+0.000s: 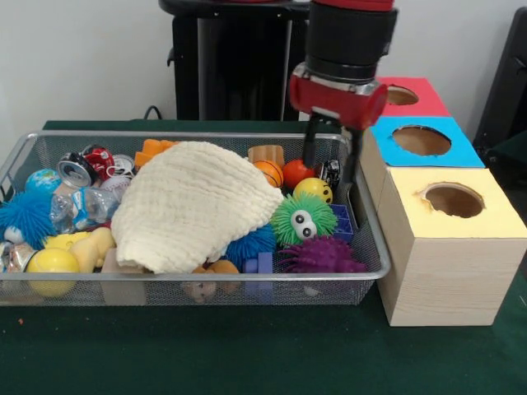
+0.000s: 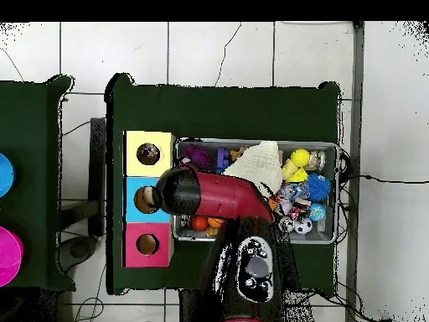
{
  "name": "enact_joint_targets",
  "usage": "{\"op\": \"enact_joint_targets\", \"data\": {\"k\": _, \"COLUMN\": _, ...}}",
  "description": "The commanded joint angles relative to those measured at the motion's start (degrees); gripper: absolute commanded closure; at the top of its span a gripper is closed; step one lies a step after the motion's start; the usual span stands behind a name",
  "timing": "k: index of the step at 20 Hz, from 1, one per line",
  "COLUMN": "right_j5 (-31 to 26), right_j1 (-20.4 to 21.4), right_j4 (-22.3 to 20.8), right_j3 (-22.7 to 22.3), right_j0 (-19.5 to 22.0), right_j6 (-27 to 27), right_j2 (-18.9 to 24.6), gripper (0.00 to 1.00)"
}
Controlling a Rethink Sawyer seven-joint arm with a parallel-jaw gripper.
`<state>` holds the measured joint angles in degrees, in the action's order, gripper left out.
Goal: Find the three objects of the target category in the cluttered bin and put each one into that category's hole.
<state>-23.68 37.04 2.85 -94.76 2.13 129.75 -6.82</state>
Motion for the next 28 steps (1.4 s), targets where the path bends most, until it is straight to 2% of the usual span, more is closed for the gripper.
{"op": "enact_joint_targets", "data": {"k": 1, "right_j5": -6.6, "right_j1": -6.1, "right_j4": -1.7, "right_j3": -0.5, "right_j0": -7.6, "right_j6": 13.2, "right_j2": -8.7, "gripper": 0.0}}
{"op": "enact_joint_targets", "data": {"k": 5, "right_j5": -1.7, "right_j1": -12.7, "right_j4": -3.0, "right_j3": 1.9, "right_j0": -12.7, "right_j6": 14.9, "right_j2": -16.9, "gripper": 0.0}}
{"op": "enact_joint_targets", "data": {"k": 12, "right_j5": 7.1, "right_j1": -18.8, "right_j4": 0.3, "right_j3": 0.3, "right_j0": -16.5, "right_j6": 16.4, "right_j2": -22.3, "gripper": 0.0}}
{"op": "enact_joint_targets", "data": {"k": 16, "right_j5": 11.8, "right_j1": -20.6, "right_j4": 2.6, "right_j3": -2.0, "right_j0": -15.4, "right_j6": 15.8, "right_j2": -20.8, "gripper": 0.0}}
{"op": "enact_joint_targets", "data": {"k": 19, "right_j5": 15.6, "right_j1": -23.5, "right_j4": 4.1, "right_j3": -1.8, "right_j0": -12.6, "right_j6": 15.0, "right_j2": -18.5, "gripper": 0.0}}
{"op": "enact_joint_targets", "data": {"k": 21, "right_j5": 19.0, "right_j1": -25.7, "right_j4": 4.7, "right_j3": -1.2, "right_j0": -12.2, "right_j6": 15.0, "right_j2": -18.6, "gripper": 0.0}}
{"op": "enact_joint_targets", "data": {"k": 28, "right_j5": 26.7, "right_j1": -26.6, "right_j4": 4.0, "right_j3": -1.7, "right_j0": -10.2, "right_j6": 11.3, "right_j2": -19.3, "gripper": 0.0}}
